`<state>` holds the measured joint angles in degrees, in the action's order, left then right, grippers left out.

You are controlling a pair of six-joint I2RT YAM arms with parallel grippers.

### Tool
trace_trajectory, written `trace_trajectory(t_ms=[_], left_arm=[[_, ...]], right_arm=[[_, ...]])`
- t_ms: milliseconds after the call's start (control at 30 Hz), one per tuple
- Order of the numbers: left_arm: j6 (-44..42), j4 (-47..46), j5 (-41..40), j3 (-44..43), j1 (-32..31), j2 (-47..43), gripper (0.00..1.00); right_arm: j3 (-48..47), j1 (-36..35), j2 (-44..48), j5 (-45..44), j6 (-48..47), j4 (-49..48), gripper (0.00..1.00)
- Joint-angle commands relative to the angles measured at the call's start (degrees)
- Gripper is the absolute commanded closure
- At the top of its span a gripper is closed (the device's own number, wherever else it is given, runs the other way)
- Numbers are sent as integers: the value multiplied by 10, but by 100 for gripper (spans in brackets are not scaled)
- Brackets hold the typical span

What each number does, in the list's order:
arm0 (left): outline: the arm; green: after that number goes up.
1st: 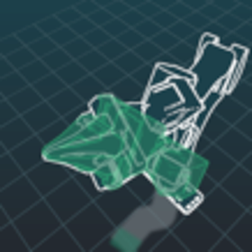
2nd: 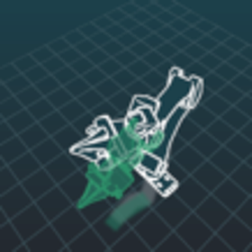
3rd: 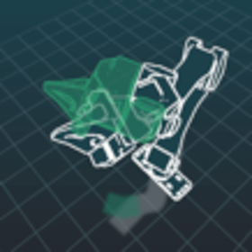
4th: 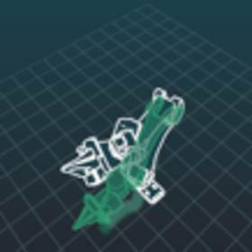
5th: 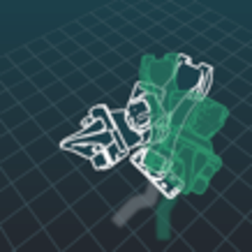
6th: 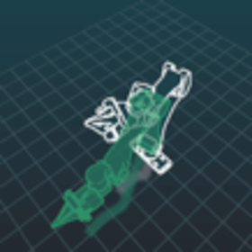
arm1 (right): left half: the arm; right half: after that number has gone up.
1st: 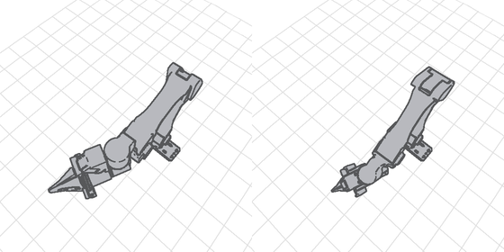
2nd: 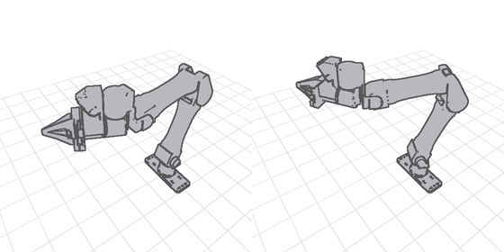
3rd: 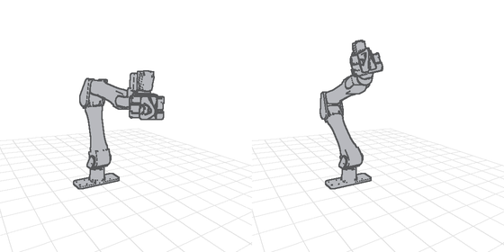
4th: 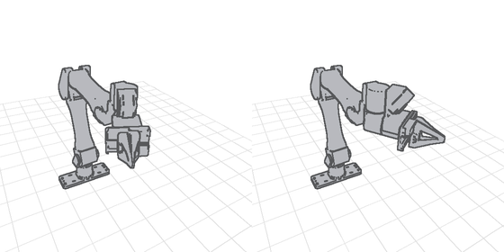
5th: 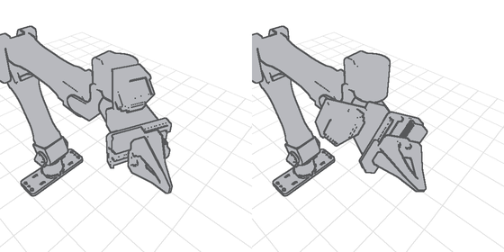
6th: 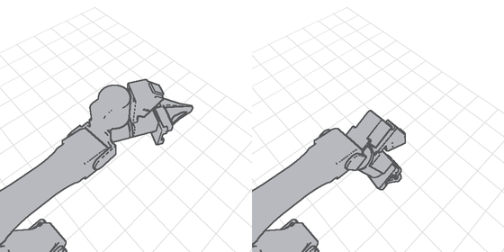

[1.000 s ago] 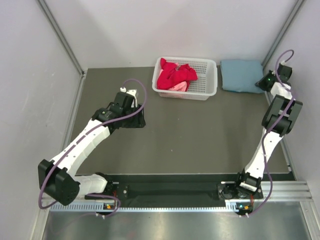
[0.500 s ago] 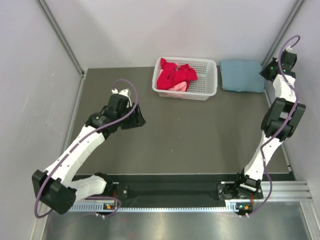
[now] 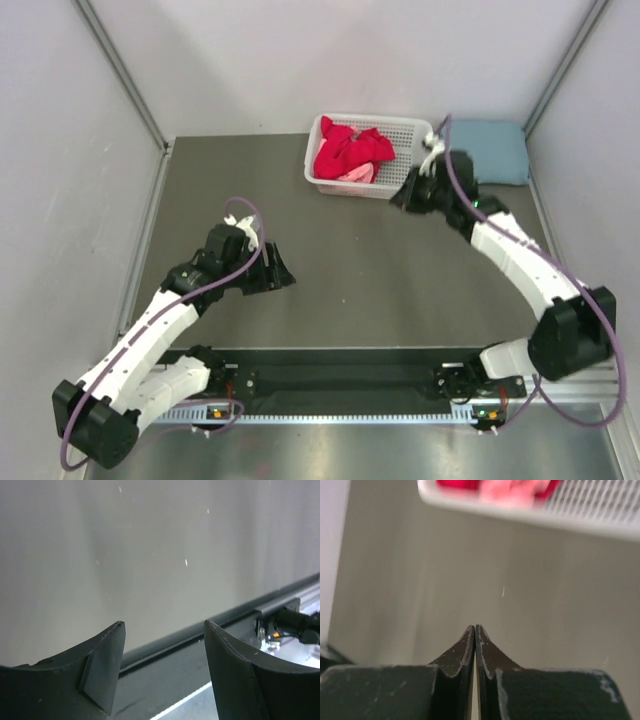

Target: Fold and stack the t-shirts

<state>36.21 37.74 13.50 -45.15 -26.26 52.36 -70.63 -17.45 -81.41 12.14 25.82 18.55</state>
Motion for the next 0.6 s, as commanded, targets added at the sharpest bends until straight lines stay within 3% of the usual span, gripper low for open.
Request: trace_trajectory(t_ms=[0,167,300,467,567], left_arm=[[28,-51,46,21,4,-19,31],[71,-98,105,83,4,-84,30],[141,-208,149,180,5,-204,27],[201,-269,174,236,6,-248,27],[236,-319,181,272,6,-284,26]], right_arm=[[137,-56,90,-11,37,-12,98],[386,-65,278,-5,141,-81,98],[498,-65,414,-12,204,-107,98],[622,-65,572,-30,331,-142,92],[672,-65,629,-23,372,-162,83]])
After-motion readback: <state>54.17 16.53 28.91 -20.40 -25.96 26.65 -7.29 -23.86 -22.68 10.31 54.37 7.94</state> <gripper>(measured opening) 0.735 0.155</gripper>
